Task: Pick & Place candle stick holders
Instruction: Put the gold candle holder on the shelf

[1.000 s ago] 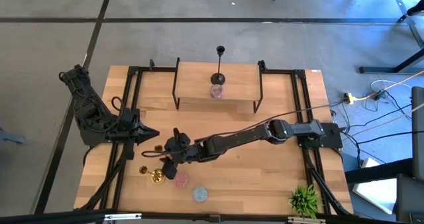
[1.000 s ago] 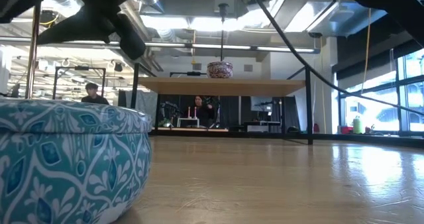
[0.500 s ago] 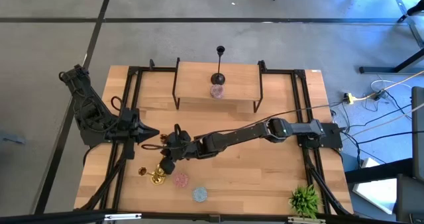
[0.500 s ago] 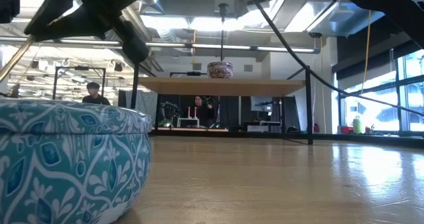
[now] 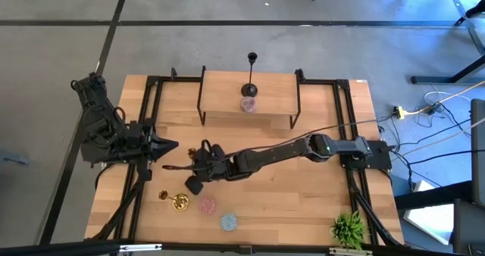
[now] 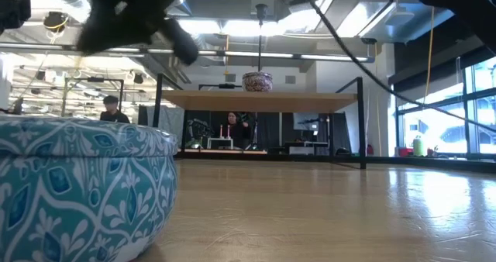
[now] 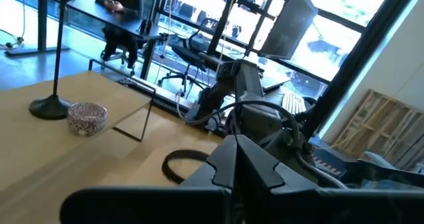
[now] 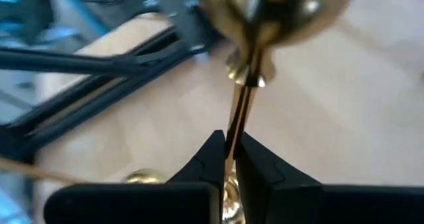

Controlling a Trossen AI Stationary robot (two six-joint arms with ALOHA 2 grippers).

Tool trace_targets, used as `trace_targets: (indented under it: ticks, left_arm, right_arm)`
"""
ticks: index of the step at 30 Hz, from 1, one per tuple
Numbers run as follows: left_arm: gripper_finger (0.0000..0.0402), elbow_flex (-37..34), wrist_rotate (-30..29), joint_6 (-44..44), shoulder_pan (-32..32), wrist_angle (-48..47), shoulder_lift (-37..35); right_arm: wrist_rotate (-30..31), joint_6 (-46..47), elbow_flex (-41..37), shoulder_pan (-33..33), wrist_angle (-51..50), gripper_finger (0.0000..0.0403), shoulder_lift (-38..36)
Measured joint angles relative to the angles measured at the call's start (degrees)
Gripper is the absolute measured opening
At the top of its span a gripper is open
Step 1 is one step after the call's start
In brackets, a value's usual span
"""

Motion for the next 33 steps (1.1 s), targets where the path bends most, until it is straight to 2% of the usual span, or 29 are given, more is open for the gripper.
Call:
trace_targets:
  ticks: [11,19,23,27,33]
  left_arm:
    - [0.0001,0.0,-1.4,0.4,-0.1,-0.1,0.0]
    - [0.0002,0.0,-2.8,1.4,-0.1,-0.1,-0.5]
    - [0.0002,0.0,-2.8,1.4,-0.1,0.0,-0.5]
    - [0.0002,0.0,-2.6,1.4,-0.1,0.0,-0.4]
    - [0.0002,0.0,-4.4,1.4,0.0,0.0,-0.4]
  right_arm:
    - [21.3,-0.5,0.0,1.2,-14.6,0.0024,-13.4]
    - [32.5,-0.2,0.0,4.3,-27.3,0.0024,-26.3]
    - [36.8,3.8,0.1,5.6,-34.3,0.0024,-32.6]
    - [33.6,11.3,0.0,6.0,-43.1,0.0024,-36.7]
    - [16.8,18.7,0.1,6.1,-58.0,0.0024,-40.1]
